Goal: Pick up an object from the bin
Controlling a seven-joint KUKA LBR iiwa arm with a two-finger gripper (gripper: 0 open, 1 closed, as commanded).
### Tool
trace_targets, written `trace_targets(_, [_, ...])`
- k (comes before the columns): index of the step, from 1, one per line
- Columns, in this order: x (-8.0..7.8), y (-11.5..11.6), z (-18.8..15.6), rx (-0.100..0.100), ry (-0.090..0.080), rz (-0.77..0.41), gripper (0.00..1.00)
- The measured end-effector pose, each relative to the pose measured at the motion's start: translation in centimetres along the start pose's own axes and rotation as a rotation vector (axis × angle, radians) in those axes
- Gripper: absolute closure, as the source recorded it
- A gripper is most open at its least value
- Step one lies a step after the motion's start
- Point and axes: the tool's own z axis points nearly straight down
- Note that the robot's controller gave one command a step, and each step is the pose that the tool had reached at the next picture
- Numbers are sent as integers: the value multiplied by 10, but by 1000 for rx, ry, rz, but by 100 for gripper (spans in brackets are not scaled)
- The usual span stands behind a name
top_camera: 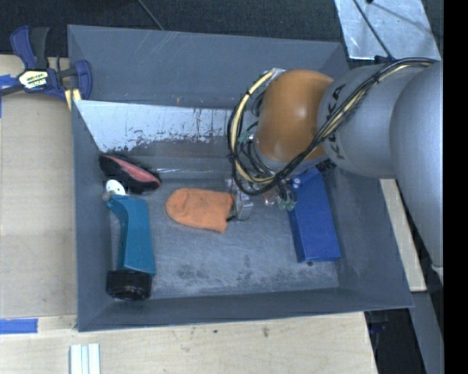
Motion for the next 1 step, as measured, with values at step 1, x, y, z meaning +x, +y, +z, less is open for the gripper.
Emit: trace_targets(1, [0,0,0,0,0,0,100])
